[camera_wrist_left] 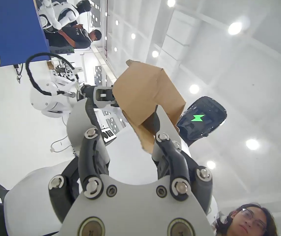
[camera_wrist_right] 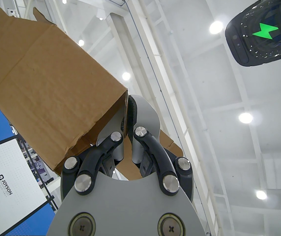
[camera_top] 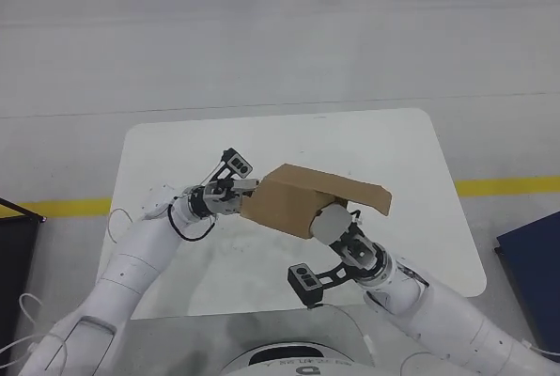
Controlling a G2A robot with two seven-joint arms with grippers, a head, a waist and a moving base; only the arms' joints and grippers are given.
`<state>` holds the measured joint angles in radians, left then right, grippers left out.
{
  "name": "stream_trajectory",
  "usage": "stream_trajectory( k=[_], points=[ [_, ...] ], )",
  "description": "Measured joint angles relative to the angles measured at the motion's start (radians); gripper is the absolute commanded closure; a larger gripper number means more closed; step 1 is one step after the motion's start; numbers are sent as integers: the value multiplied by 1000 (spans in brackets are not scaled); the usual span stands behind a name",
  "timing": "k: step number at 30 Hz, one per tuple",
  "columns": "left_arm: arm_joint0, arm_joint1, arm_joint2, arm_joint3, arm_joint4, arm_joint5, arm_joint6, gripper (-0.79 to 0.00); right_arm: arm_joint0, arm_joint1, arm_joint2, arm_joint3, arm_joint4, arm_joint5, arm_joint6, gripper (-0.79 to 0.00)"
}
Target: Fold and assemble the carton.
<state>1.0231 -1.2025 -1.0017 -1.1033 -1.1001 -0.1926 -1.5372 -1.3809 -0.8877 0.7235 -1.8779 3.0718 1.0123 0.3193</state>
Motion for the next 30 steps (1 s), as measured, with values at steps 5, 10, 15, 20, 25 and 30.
stream_trajectory(
  k=[5,10,15,20,25,30],
  points=[
    [-26,-13,11,17,-19,-16,1,-440,5,-7,-11,19,0,0,6,0],
    [-23,-14,7,-10,-61,-7,1,-428,9,-11,-19,42,0,0,3,0],
    [-2,-7,-5,-56,-120,22,1,-394,7,-13,-25,60,0,0,14,0],
    [10,3,-13,-68,-118,24,1,-403,8,-16,-35,84,0,0,40,0],
    [8,9,-9,-60,-91,18,1,-372,16,-20,-50,95,0,0,53,0],
    [-12,17,-9,-5,4,-30,1,-382,26,-23,-60,84,0,0,65,0]
  ],
)
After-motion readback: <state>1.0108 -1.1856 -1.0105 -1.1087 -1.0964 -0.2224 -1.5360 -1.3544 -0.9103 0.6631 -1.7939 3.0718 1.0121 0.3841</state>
